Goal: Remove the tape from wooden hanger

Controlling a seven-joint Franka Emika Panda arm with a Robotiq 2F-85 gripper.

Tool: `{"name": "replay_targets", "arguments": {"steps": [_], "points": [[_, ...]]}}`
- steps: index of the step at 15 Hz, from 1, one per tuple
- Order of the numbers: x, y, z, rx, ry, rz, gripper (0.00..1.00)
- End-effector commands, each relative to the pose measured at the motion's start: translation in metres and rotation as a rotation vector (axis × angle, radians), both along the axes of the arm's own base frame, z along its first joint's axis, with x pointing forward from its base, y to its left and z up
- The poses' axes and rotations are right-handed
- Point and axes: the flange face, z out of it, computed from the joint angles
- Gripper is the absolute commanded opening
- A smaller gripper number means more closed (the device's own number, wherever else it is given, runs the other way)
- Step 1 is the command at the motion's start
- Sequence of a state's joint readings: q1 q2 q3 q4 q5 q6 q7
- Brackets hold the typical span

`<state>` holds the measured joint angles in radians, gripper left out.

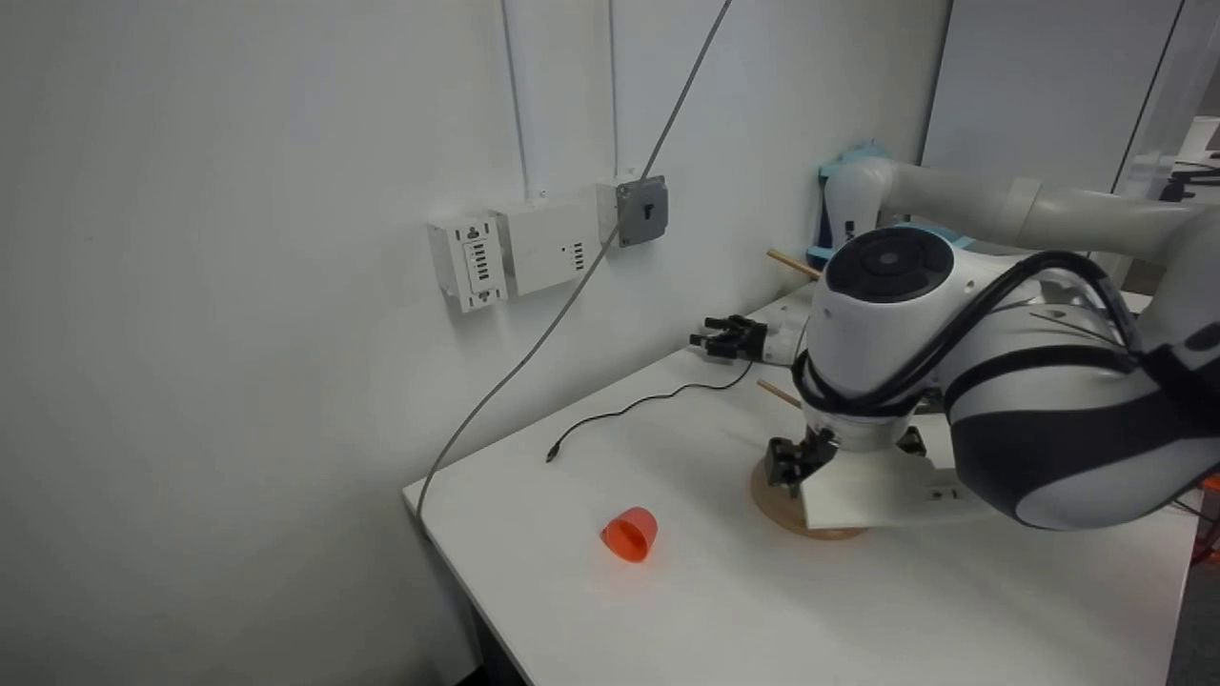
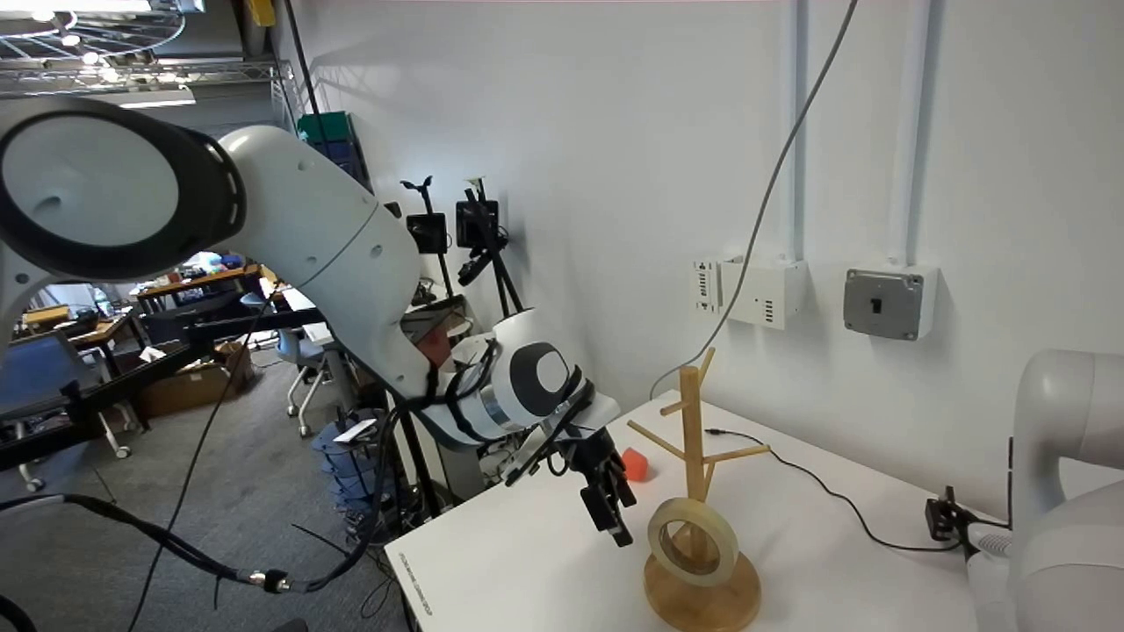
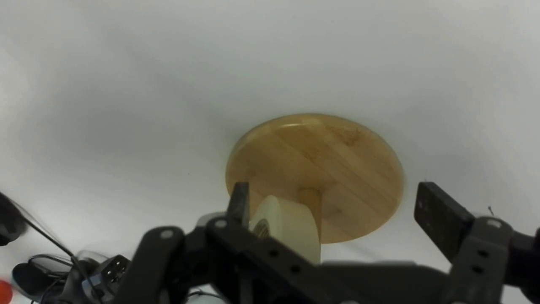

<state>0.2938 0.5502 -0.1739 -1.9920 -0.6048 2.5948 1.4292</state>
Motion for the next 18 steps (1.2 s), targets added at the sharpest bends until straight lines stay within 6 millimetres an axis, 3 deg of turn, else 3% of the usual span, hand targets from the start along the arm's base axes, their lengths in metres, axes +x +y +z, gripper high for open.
{"name": "replay_targets", "arguments": {"steps": [1,10,16,18], "points": [[-0.001,0.0,0.0,-0.007,-0.002,0.005,1.0],[-0.009,-0.003,0.008,-0.012,-0.008,0.033,1.0],[-0.017,-0.017,0.017,-0.009,0.006,0.038,1.0],[-0.011,-0.01,0.009,-0.009,0.01,0.014,1.0]]}}
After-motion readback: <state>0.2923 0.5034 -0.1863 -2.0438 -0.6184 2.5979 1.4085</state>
